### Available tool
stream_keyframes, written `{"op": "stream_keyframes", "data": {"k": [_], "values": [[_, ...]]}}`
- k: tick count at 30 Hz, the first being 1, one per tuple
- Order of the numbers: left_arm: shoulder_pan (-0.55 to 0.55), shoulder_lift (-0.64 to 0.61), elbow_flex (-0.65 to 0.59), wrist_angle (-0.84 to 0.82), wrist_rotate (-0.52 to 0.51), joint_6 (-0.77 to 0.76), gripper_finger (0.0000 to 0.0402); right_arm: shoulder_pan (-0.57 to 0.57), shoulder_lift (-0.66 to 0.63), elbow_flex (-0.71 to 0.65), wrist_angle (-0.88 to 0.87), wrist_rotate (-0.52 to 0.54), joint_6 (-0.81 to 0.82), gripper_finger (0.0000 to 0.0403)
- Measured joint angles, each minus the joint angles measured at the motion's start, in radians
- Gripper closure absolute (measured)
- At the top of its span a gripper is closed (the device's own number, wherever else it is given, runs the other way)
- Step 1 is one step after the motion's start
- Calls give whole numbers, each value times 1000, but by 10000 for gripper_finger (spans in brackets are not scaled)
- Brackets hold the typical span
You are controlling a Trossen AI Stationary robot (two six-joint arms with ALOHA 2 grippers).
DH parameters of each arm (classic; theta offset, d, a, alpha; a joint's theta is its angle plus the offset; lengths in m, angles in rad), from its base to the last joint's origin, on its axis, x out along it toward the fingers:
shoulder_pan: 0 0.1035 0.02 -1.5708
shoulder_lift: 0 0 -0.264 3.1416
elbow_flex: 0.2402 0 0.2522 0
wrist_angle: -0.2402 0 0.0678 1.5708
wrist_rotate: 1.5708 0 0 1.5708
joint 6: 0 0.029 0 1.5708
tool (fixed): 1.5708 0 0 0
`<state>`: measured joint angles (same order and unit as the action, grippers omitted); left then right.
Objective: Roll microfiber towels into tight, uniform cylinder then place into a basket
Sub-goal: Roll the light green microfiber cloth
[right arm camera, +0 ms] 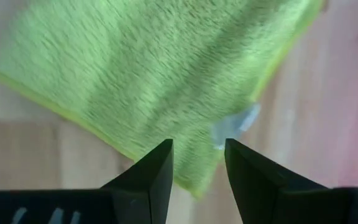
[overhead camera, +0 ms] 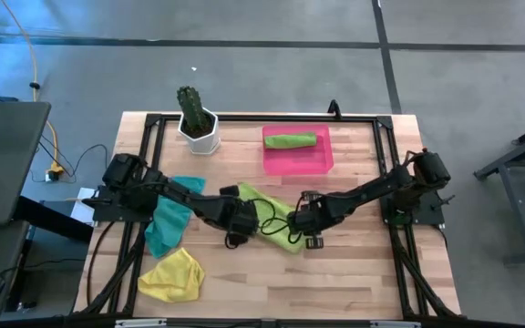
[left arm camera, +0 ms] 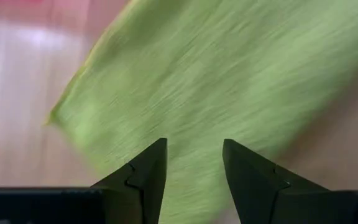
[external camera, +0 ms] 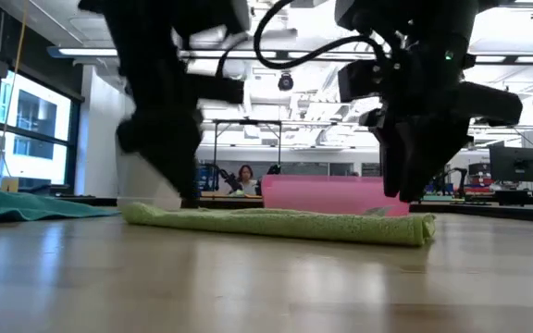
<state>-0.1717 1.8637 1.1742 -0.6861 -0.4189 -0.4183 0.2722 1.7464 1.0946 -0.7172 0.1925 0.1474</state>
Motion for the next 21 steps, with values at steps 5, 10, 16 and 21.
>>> {"op": "stream_keyframes", "data": {"k": [5, 10, 16, 21], "values": [[-64, -1, 33, 200, 7, -50, 255, -2, 10, 1, 15, 40, -206, 265], [-93, 3, 33, 262, -32, -89, 255, -1, 27, 2, 30, 41, -341, 265], [-93, 44, 33, 315, -79, -281, 255, -2, 36, 2, 29, 41, -357, 265], [-102, 134, 33, 405, -78, -359, 255, 3, 49, 2, 46, 32, -288, 265]]}}
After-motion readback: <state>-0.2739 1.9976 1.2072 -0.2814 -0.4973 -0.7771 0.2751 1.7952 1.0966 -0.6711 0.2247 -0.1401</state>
